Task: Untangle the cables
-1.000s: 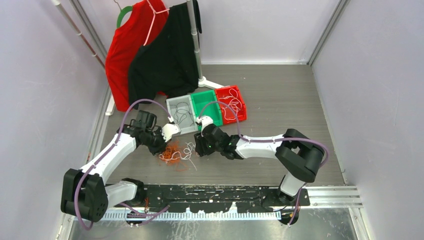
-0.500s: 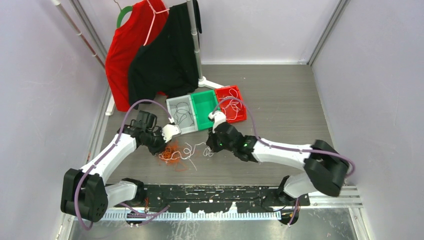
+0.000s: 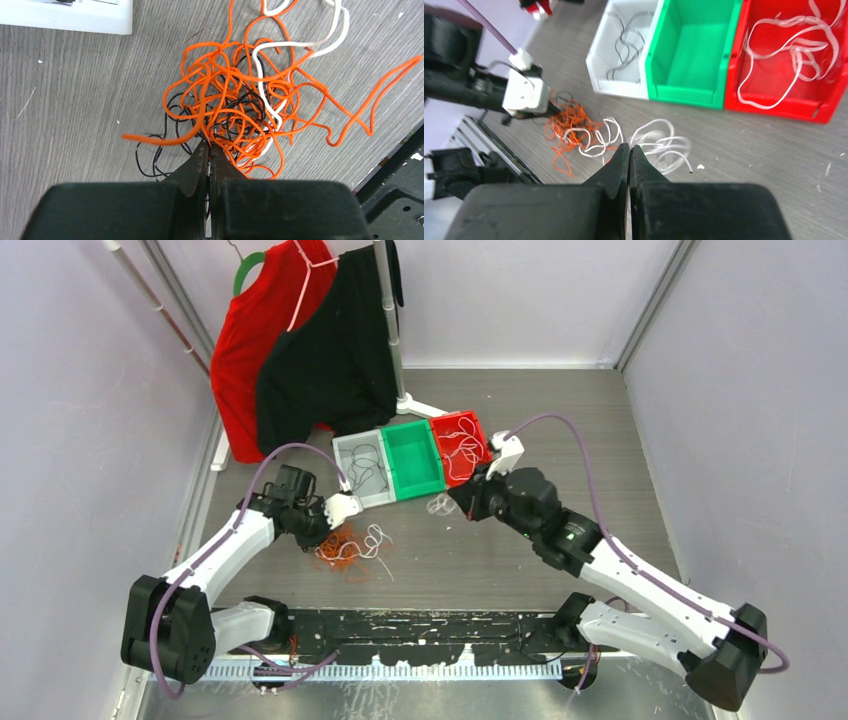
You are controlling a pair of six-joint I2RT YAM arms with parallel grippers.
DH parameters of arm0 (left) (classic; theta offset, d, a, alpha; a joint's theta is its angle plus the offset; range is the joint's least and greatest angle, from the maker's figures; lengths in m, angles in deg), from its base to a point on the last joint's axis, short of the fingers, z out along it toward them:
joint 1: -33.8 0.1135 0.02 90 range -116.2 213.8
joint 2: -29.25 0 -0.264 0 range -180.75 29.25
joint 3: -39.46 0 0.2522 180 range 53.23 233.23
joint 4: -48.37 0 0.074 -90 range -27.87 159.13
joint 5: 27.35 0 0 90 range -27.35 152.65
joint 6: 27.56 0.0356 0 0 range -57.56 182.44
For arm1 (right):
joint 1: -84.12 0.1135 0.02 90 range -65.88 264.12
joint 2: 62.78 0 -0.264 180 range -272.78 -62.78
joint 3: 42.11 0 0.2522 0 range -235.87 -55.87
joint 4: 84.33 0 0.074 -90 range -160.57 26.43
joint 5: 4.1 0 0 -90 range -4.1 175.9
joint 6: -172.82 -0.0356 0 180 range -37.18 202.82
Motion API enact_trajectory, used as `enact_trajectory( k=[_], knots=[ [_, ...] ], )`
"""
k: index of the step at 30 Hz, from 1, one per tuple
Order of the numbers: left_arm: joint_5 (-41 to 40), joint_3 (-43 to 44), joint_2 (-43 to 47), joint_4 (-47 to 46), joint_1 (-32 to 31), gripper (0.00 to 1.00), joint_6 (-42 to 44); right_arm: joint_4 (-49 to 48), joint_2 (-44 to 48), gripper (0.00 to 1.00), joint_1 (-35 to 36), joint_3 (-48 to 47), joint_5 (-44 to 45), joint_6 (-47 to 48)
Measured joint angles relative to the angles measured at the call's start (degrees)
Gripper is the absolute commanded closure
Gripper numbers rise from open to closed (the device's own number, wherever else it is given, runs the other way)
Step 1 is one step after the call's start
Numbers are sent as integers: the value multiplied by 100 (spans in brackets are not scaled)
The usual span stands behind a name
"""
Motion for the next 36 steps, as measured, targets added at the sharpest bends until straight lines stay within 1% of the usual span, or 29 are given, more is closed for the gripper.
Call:
enact_trajectory(
  k=[5, 10, 14, 20, 25, 31, 34, 35, 36],
  knots=[
    [-66, -37, -9, -44, -13, 100, 66, 398, 433, 99, -337, -673, -107, 42],
    [-133, -59, -31, -83, -15, 100, 83, 509, 651, 99, -492, -1377, -160, 120],
    [-142, -59, -31, -87, -15, 100, 90, 542, 673, 99, -549, -1845, -219, 227],
    [-59, -55, -7, -33, -15, 100, 68, 566, 417, 99, -566, -2144, -245, 367],
    [188, 59, 166, 199, -15, 100, 26, 592, -166, 99, -660, -2262, -55, 634],
    [444, 190, 295, 417, -15, 100, -59, 573, -1493, 99, -1104, -2385, 157, 1054],
    [470, 190, 326, 481, -15, 100, -63, 417, -2302, 99, -1373, -2516, 225, 1268],
    [479, 190, 326, 496, -15, 100, -63, 380, -2573, 97, -1462, -2579, 227, 1322],
    [479, 190, 326, 511, -15, 100, -61, 345, -2782, 91, -1528, -2640, 216, 1362]
  ],
)
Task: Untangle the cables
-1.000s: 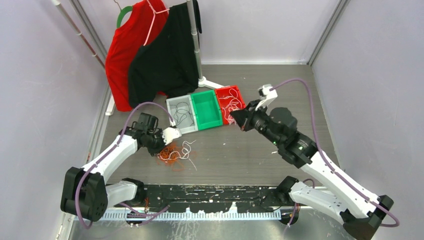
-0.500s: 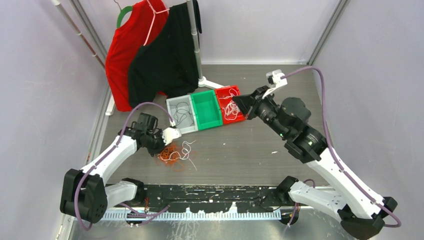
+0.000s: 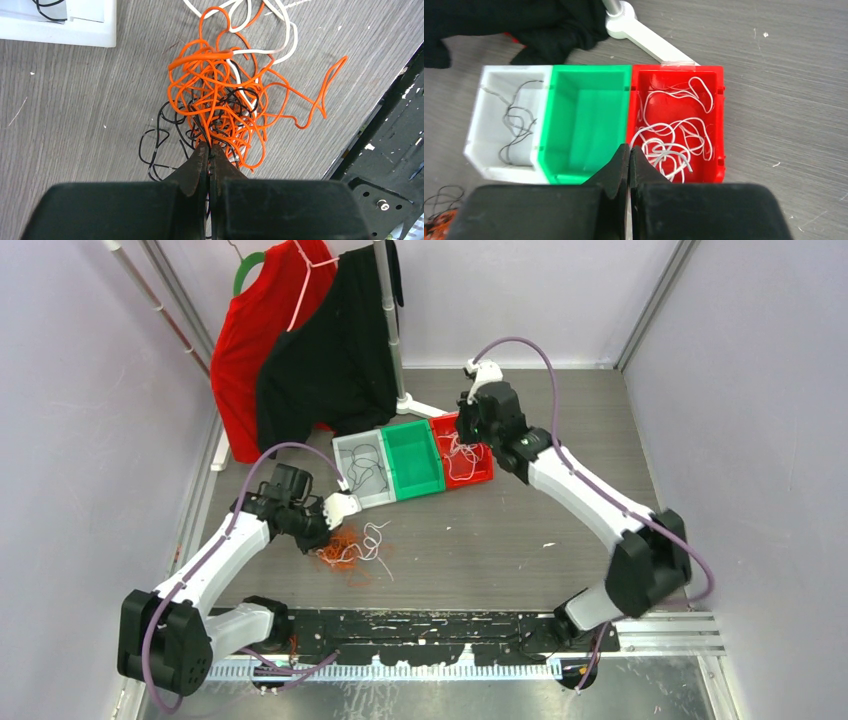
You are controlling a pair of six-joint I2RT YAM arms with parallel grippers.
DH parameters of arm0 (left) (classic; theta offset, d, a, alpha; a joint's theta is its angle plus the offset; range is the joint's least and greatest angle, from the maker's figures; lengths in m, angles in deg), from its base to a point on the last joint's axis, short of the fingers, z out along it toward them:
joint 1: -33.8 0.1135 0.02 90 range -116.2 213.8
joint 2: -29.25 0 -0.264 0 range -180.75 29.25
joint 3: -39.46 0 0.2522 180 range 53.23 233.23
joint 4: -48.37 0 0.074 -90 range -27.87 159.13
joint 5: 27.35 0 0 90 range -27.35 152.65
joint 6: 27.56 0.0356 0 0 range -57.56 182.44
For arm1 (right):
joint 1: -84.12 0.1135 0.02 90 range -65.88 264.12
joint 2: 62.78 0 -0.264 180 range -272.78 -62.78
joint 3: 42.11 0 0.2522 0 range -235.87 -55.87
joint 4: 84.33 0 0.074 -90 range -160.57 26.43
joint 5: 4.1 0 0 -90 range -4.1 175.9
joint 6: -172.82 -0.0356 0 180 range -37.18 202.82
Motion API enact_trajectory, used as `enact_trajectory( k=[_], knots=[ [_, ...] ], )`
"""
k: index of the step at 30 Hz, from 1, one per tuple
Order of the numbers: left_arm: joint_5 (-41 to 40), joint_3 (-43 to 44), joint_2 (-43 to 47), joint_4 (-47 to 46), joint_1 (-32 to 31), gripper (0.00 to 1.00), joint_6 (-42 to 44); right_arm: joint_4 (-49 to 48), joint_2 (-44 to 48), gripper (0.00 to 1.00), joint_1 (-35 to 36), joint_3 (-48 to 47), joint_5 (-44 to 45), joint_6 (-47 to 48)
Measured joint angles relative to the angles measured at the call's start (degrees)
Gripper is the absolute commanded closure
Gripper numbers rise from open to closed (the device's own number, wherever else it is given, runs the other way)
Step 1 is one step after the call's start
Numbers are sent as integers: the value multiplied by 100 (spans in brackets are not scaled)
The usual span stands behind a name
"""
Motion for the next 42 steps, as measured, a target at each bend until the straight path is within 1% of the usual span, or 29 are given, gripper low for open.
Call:
enact_trajectory(
  k=[3, 4, 5, 7, 9, 13, 17, 21, 27, 31, 36, 39, 42],
  knots=[
    [2, 9, 0, 11, 0, 100, 0, 24, -844, 52, -249, -492, -114, 81],
    [2, 9, 0, 11, 0, 100, 0, 33, -1099, 46, -308, -684, -122, 98],
    [2, 9, 0, 11, 0, 100, -2, 35, -1279, 42, -345, -822, -114, 101],
    [4, 9, 2, 11, 0, 100, -2, 72, -1547, 40, -411, -1060, -39, 173],
    [2, 9, 9, 11, 0, 100, 0, 87, -1589, 37, -433, -1084, 11, 186],
    [-4, 9, 26, 11, 0, 100, 11, -17, -1405, 36, -321, -988, 44, 229],
    [-20, 7, 26, 11, 0, 100, 35, -105, -1064, 37, 76, -682, -2, 330],
    [-22, 7, 26, 9, 0, 100, 44, -337, -739, 40, 844, -44, -299, 337],
    [-57, 4, 26, 11, 0, 100, 66, -745, -730, 42, 1875, 1012, -752, 24],
    [-70, -4, 26, 11, 0, 100, 92, -1158, -964, 43, 2387, 1379, -800, -293],
    [-79, -4, 42, 9, 0, 100, 92, -1578, -1541, 45, 2717, 1388, -638, -741],
    [-96, -4, 59, 9, 0, 100, 83, -1722, -1939, 48, 2815, 1331, -457, -968],
    [-118, -7, 70, 9, 0, 100, 83, -1794, -2249, 54, 2889, 1241, -317, -1128]
  ],
)
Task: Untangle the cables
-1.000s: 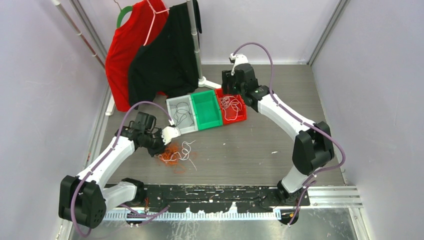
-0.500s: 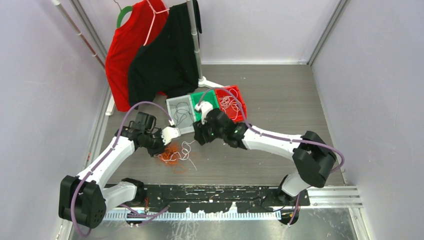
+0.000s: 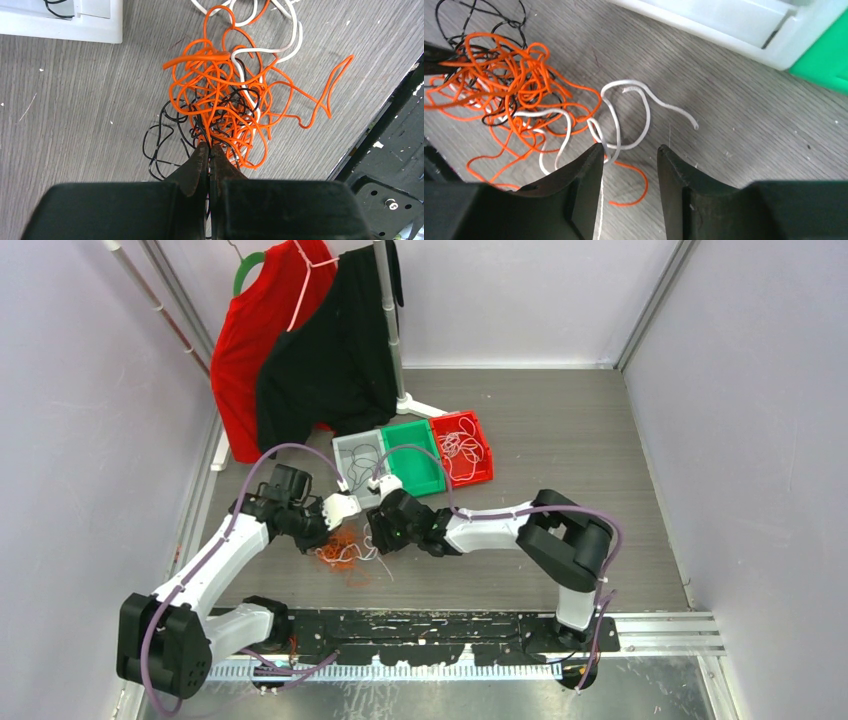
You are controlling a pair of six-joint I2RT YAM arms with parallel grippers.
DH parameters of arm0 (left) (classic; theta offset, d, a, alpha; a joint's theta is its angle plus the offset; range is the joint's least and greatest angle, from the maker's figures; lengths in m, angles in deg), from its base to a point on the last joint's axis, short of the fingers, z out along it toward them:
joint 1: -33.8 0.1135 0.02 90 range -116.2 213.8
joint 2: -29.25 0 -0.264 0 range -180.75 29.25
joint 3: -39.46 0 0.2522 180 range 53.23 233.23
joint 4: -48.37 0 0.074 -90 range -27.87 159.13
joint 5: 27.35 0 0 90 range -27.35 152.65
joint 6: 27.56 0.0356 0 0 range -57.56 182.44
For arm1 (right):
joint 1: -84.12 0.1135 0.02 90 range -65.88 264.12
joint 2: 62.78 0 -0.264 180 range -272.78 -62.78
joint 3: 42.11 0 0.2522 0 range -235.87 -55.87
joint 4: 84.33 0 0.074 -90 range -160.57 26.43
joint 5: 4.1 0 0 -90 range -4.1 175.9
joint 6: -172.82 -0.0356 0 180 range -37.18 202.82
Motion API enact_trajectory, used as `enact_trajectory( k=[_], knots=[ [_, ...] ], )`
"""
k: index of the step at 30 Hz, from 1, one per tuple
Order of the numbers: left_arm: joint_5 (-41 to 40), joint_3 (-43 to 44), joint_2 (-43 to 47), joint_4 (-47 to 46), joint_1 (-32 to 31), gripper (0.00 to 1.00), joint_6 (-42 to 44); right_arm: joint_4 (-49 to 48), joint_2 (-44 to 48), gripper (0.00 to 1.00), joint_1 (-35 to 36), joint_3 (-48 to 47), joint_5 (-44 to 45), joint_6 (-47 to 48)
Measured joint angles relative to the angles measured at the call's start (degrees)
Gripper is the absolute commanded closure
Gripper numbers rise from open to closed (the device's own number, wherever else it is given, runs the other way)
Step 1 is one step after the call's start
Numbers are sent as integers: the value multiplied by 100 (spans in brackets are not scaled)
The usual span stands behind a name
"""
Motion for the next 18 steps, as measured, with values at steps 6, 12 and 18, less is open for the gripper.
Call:
enact_trajectory(
  k=[6, 12, 18],
  knots=[
    [-9, -9, 59, 4, 0, 100, 0, -79, -404, 78, 81, -236, 317, -127],
    [-13, -28, 114, 7, 0, 100, 4, -87, -387, 99, 96, -219, 656, -208],
    [-116, -105, 122, -7, 0, 100, 46, -17, 275, 99, 103, 273, 1189, -146]
  ],
)
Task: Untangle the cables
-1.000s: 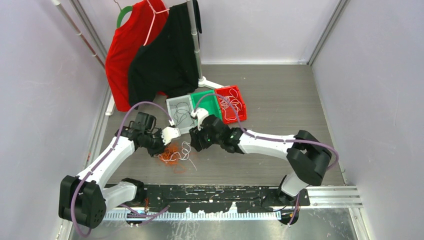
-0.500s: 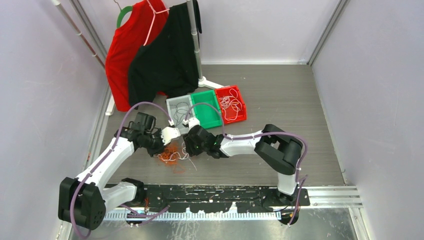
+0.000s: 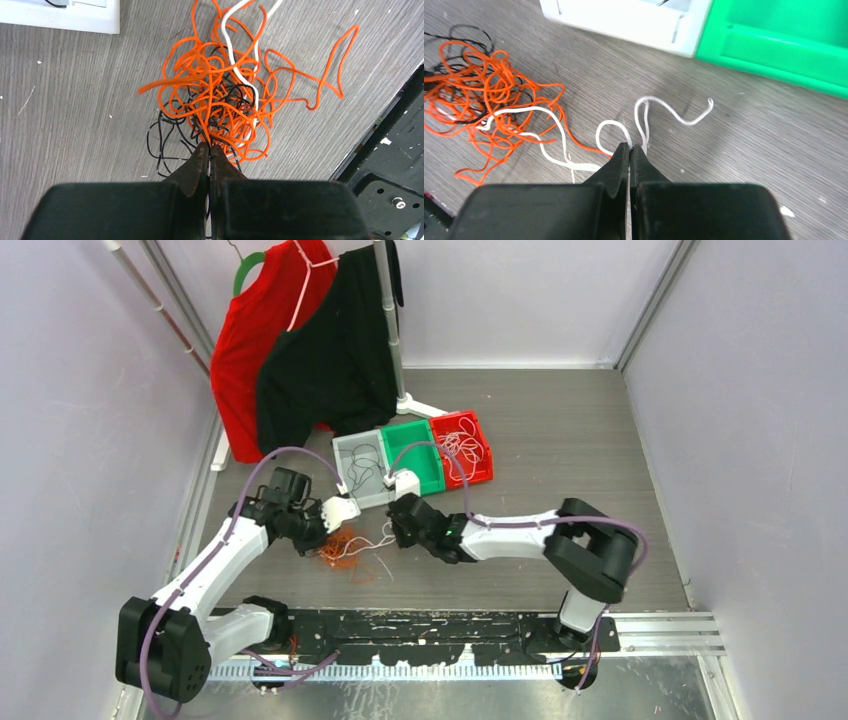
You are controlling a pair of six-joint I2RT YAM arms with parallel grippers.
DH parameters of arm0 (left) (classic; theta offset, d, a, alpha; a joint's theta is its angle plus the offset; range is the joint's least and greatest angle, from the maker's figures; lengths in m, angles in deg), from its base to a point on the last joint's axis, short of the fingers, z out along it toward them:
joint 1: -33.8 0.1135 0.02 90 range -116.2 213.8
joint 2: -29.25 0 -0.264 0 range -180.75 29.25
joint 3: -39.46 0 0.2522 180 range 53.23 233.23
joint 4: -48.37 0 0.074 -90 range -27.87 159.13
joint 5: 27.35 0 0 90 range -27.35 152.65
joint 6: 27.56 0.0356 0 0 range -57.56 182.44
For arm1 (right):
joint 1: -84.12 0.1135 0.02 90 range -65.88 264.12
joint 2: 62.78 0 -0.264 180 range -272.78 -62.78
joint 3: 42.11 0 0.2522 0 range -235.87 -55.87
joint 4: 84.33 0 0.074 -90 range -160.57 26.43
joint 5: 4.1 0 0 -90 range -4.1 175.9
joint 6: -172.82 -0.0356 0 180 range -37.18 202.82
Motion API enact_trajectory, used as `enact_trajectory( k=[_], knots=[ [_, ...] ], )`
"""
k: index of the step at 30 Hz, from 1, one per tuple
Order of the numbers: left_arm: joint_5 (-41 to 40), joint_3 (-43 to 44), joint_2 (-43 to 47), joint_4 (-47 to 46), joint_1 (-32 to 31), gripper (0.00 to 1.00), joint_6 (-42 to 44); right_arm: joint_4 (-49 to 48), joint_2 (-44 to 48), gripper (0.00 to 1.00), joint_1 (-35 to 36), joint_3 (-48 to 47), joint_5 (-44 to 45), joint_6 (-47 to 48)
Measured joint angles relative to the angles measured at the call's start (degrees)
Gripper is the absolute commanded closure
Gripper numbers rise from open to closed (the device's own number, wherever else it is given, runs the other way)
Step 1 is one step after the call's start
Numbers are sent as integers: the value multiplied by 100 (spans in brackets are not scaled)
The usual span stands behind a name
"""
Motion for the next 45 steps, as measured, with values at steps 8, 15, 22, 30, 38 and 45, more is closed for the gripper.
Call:
enact_trajectory(
  k=[8, 15, 22, 30, 38, 45],
  knots=[
    [-197, -107, 0, -50, 0, 100, 149, 90, 1749, 99, -284, 739, 409, 0],
    [-291, -201, 0, -177, -11, 100, 271, 494, 3040, 99, -634, 1025, 531, -20],
    [-457, -212, 42, -122, -13, 100, 422, 944, 4402, 99, -920, 1008, 632, 61],
    [-380, 42, 398, 422, -11, 84, 380, 1397, 4848, 99, -962, 466, -33, 105],
    [146, 1270, 601, 1438, -11, 1, -57, 1471, 4503, 99, -964, -199, -931, 81],
    [981, 1989, 728, 2168, -11, 1, -684, 1272, 3665, 99, -960, -431, -1764, -164]
  ],
)
